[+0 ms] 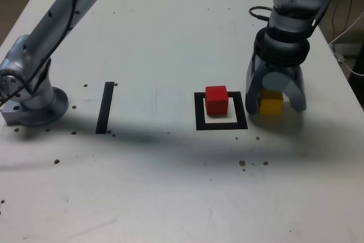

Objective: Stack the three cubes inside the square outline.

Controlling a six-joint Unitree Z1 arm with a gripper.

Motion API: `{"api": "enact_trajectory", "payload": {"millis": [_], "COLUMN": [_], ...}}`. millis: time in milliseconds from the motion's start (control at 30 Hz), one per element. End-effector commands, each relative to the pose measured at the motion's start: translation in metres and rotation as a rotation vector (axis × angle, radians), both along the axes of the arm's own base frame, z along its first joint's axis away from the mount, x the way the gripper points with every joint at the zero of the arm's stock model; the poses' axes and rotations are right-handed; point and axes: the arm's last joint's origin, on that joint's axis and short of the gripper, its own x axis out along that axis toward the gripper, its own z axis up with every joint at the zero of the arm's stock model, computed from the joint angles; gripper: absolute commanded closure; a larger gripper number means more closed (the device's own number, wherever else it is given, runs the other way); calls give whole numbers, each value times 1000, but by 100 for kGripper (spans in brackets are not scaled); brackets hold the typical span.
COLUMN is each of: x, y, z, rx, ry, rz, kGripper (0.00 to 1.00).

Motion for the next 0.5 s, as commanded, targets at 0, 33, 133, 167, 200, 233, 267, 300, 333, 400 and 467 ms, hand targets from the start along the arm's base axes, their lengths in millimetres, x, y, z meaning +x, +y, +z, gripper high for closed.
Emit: {"api": "enact_trajectory", "payload": {"millis": [0,33,133,167,200,233,267,300,333,400,467], "x": [1,1,0,0,0,0,0,0,-1,-1,-2], "y": [1,1,1,1,1,1,1,1,1,1,1], "z": [0,0,0,0,0,0,1,1,1,2,4], "rx": [0,-1,-1,-2,-2,-3,-3,-3,-4,-4,-3], "ry": [1,1,2,3,4,4,5,5,6,7,8], "rz": [0,0,0,0,0,0,0,0,0,0,0], "kGripper": [72,72,72,72,72,72,72,72,72,72,72]}}
